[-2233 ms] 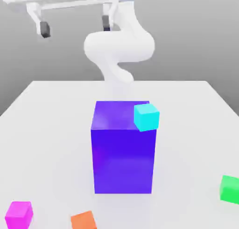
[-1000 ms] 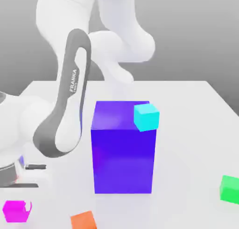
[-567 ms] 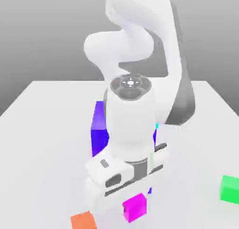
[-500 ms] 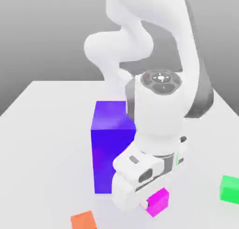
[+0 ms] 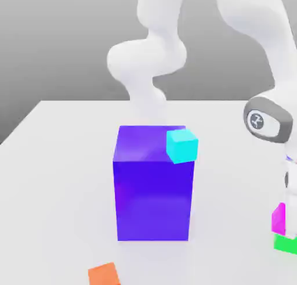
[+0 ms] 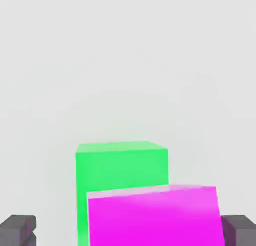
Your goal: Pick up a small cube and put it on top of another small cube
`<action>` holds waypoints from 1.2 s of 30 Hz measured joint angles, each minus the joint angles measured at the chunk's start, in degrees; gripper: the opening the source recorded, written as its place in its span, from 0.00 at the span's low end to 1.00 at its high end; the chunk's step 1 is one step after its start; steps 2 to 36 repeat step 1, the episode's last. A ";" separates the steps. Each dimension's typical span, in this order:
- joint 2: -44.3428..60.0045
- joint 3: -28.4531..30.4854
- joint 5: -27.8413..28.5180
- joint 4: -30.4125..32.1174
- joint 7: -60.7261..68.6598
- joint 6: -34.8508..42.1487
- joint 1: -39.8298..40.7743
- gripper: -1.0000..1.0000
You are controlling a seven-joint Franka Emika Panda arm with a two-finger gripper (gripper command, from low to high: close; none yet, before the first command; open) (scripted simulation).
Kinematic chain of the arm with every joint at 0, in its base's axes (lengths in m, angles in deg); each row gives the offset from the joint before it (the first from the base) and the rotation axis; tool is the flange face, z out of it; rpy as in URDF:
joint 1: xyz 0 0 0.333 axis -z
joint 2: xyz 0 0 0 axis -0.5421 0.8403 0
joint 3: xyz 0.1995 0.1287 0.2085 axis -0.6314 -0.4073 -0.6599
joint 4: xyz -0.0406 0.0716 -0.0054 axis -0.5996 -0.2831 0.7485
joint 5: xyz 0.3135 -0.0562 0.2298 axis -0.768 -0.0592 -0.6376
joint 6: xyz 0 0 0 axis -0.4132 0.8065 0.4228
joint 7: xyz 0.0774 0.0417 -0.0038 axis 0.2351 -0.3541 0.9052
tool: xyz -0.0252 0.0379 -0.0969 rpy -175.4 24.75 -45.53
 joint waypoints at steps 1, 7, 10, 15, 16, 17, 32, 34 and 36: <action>-1.70 -0.14 -0.19 0.08 0.15 1.61 0.02 1.00; -1.70 -0.14 -0.19 0.08 0.15 1.61 0.02 1.00; -1.70 -0.14 -0.19 0.08 0.15 1.61 0.02 1.00; -1.70 -0.14 -0.19 0.08 0.15 1.61 0.02 1.00; -1.70 -0.14 -0.19 0.08 0.15 1.61 0.02 1.00; -1.70 -0.14 -0.19 0.08 0.15 1.61 0.02 1.00; -1.70 -0.14 -0.19 0.08 0.15 1.61 0.02 1.00; -1.70 -0.14 -0.19 0.08 0.15 1.61 0.02 1.00; -1.70 -0.14 -0.19 0.08 0.15 1.61 0.02 1.00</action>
